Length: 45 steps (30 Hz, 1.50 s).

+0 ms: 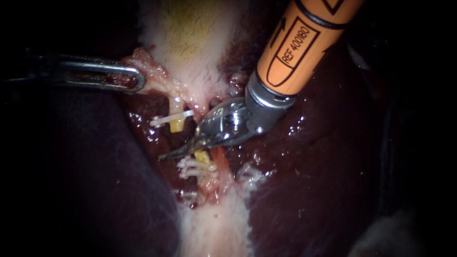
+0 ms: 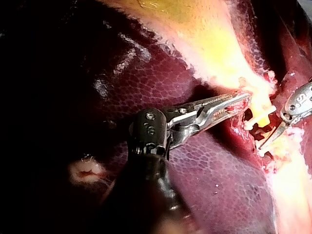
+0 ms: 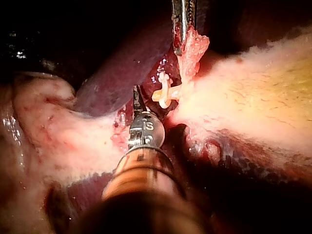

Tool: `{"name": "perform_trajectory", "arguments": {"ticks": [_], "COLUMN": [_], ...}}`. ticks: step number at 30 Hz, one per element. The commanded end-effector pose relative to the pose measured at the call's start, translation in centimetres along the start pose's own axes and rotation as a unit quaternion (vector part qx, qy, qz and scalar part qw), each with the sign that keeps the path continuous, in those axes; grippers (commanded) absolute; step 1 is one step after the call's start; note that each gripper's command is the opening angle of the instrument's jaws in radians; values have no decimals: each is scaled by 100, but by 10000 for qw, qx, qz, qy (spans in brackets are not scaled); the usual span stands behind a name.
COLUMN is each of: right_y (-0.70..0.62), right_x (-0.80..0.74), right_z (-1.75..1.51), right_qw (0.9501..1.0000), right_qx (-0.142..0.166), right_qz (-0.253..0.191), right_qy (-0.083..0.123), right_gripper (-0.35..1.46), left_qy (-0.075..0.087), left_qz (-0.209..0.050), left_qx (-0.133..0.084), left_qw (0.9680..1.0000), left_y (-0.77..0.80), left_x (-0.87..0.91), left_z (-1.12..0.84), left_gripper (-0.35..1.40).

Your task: Go back from the cut left tube

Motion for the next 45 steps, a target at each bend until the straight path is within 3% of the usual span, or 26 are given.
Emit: {"name": "perform_trajectory", "arguments": {"ticks": [1,4,5,8,11,21,23,25,29,34,45], "right_y": [0,-4,-5,-9,-9,-14,-22,-34,-56,-72,-82], "right_x": [0,-1,-1,1,2,-1,-4,-9,-17,-34,-81], "right_z": [0,2,2,3,4,-2,-9,-23,-56,-99,-164], "right_qw": [10000,10000,9998,9979,9955,9947,9924,9879,9835,9769,9695], "right_qx": [-8,36,-11,43,102,-88,-419,-984,-1360,-1784,-2169], "right_qz": [-5,34,83,317,508,549,576,331,95,-252,-444], "right_qy": [3,79,169,555,787,860,998,1156,1188,1144,1047], "right_gripper": [-35,-35,-25,81,108,134,143,145,145,145,145], "left_qy": [0,-1,-2,-3,-3,-5,-6,-8,-11,-11,-12], "left_qz": [2,3,3,3,3,4,4,5,5,6,6], "left_qx": [-1,-3,-3,-6,-7,-9,-12,-16,-22,-23,-24], "left_qw": [10000,10000,10000,10000,10000,10000,10000,10000,10000,10000,10000], "left_y": [0,-1,-1,-2,-2,-3,-4,-5,-8,-9,-10], "left_x": [0,0,0,0,0,0,0,0,0,0,0], "left_z": [0,0,0,0,-1,-1,-1,-2,-3,-3,-3], "left_gripper": [-35,-35,-35,-35,-35,-35,-35,-35,-35,-35,-35]}}
